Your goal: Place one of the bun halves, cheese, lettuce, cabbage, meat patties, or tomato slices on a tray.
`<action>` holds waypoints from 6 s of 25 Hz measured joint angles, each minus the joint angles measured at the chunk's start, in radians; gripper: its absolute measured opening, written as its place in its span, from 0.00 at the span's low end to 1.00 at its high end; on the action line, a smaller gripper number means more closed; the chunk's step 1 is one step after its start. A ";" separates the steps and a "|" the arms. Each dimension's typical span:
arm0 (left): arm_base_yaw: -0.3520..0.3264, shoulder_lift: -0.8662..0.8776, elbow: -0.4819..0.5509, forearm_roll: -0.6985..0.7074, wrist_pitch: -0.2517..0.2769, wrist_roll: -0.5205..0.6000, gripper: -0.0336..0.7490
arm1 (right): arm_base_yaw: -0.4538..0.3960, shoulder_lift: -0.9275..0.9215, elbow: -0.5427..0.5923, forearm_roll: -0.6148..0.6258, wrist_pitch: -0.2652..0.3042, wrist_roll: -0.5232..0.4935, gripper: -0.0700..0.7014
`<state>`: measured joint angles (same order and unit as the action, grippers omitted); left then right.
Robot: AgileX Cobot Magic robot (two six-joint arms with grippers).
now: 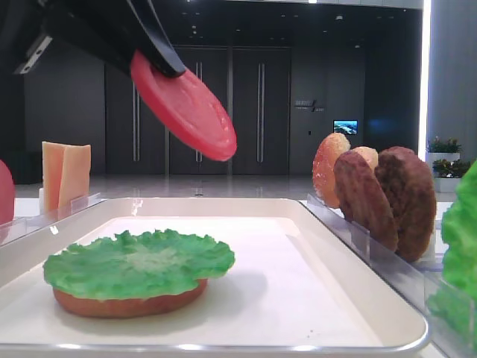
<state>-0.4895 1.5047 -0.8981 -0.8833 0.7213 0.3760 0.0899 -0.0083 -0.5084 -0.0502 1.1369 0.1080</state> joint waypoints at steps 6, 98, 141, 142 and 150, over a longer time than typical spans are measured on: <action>0.013 0.037 0.001 -0.033 0.011 0.058 0.12 | 0.000 0.000 0.000 0.000 0.000 0.000 0.54; 0.224 0.203 0.249 -0.517 0.106 0.644 0.62 | 0.000 0.000 0.000 0.000 0.000 0.000 0.54; 0.486 0.084 -0.428 0.837 0.494 -0.327 0.65 | 0.000 0.000 0.000 0.000 0.000 0.000 0.54; 0.513 0.082 -0.428 0.846 0.494 -0.324 0.65 | 0.000 0.000 0.000 0.000 0.000 0.000 0.54; 0.563 -0.022 -0.398 0.868 0.495 -0.312 0.65 | 0.000 0.000 0.000 0.000 0.000 0.000 0.54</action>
<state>0.0736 1.4822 -1.2963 -0.0155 1.2165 0.0645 0.0899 -0.0083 -0.5084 -0.0502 1.1369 0.1080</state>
